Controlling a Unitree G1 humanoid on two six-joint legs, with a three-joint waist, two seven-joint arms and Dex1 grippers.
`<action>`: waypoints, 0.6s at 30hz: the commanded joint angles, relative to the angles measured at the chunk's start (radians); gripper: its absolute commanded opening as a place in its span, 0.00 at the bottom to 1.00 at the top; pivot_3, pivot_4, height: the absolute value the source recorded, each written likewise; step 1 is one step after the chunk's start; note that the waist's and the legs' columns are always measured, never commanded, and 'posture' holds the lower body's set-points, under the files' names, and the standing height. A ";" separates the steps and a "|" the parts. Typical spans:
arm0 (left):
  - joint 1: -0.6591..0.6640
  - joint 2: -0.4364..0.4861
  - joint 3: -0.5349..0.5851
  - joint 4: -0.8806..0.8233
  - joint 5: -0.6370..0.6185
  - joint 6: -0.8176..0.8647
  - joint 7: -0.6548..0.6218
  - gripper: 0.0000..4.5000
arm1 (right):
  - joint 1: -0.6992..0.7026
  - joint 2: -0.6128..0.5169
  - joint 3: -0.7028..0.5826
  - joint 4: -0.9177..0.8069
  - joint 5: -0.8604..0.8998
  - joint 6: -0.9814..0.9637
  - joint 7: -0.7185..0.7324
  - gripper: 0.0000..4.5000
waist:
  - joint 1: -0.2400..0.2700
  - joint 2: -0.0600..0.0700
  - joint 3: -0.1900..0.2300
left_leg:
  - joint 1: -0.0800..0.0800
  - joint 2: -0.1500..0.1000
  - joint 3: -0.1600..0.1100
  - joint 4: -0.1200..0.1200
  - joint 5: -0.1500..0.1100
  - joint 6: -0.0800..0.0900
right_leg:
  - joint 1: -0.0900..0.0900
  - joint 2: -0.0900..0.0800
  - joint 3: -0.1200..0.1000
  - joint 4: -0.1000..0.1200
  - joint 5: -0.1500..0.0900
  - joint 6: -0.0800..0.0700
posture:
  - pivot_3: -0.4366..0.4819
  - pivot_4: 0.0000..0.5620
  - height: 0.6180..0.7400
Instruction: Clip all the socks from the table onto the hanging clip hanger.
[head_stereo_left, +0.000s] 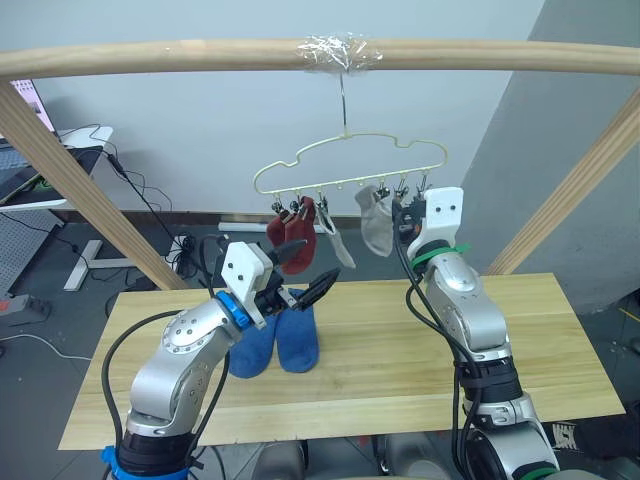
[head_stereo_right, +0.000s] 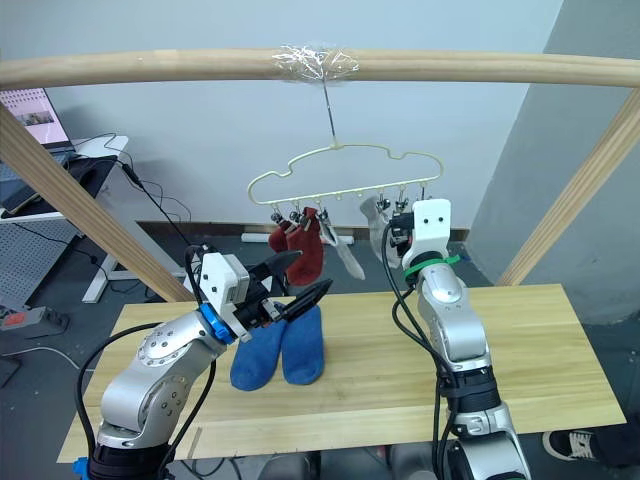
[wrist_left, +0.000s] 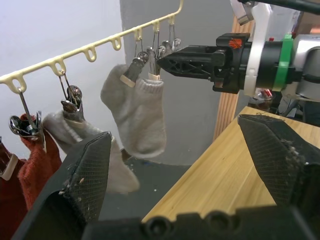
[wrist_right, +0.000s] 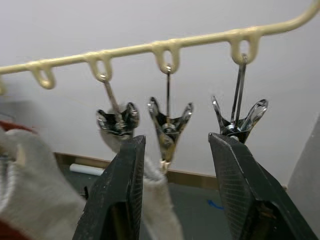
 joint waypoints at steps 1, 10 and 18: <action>0.002 0.005 0.006 -0.048 -0.010 -0.022 0.002 1.00 | -0.044 0.013 -0.012 0.006 -0.019 -0.041 -0.015 0.46 | 0.000 0.000 0.000 | 0.000 0.000 0.000 0.000 0.000 0.000 | 0.000 0.000 0.000 0.000 0.000 0.000 | 0.44 0.24 1.00; -0.002 0.010 0.003 -0.033 -0.004 -0.034 -0.007 1.00 | -0.130 0.053 -0.025 0.108 -0.028 -0.090 -0.028 0.46 | 0.000 0.000 0.000 | 0.000 0.000 0.000 0.002 0.000 0.000 | 0.000 0.000 0.000 0.004 0.000 0.000 | 0.44 0.23 1.00; 0.012 0.008 -0.012 -0.053 0.007 -0.035 0.009 1.00 | -0.178 0.097 -0.027 0.173 -0.018 -0.115 -0.008 0.46 | 0.000 0.000 0.000 | 0.003 -0.001 0.000 0.004 0.000 0.000 | -0.001 0.000 0.000 0.013 0.000 -0.001 | 0.45 0.23 1.00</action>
